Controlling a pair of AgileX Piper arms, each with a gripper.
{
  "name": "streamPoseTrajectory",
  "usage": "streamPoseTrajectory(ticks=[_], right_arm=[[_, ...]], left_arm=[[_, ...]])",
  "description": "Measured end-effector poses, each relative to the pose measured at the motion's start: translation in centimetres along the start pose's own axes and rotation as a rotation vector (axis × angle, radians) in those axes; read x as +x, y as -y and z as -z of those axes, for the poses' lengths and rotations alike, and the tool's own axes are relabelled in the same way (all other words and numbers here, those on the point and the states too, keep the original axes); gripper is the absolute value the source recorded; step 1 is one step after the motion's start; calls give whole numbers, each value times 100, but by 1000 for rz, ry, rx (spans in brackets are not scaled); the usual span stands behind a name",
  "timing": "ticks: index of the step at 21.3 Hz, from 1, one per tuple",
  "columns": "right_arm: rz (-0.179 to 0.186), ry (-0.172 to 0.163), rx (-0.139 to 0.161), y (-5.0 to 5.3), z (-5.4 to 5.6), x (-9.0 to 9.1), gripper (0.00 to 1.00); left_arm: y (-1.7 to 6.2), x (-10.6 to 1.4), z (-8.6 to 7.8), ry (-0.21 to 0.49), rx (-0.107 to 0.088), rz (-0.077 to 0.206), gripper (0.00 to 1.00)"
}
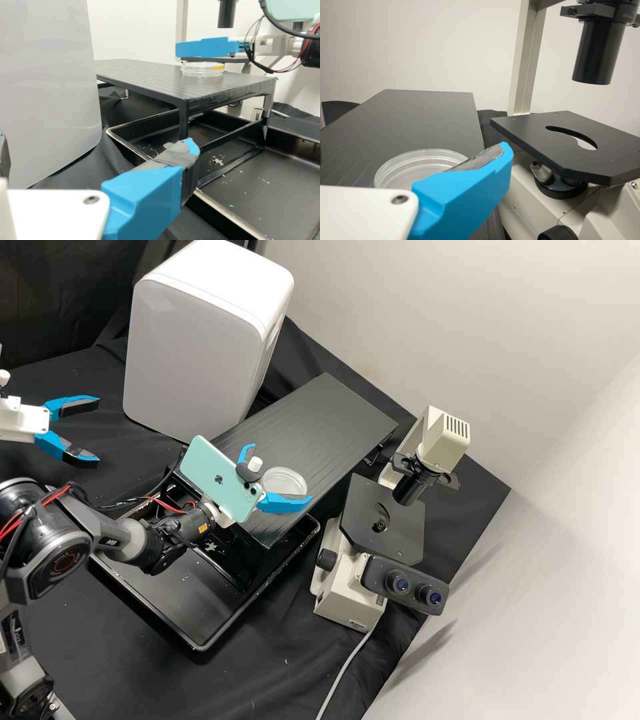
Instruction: Remove the lid from the petri dish
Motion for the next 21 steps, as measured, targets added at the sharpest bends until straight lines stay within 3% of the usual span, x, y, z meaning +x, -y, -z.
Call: streamPoseTrajectory(ticks=[10, 15, 19, 21], right_arm=[[0, 2, 2, 6, -10, -11, 100], [4, 25, 35, 47, -109, -109, 100], [34, 66, 48, 158, -245, -147, 100], [21, 54, 47, 174, -262, -145, 100]], left_arm=[[0, 0, 0, 0, 0, 0, 100], [0, 0, 0, 0, 0, 0, 100], [7, 2, 2, -1, -1, 3, 100], [7, 2, 4, -3, -1, 3, 100]])
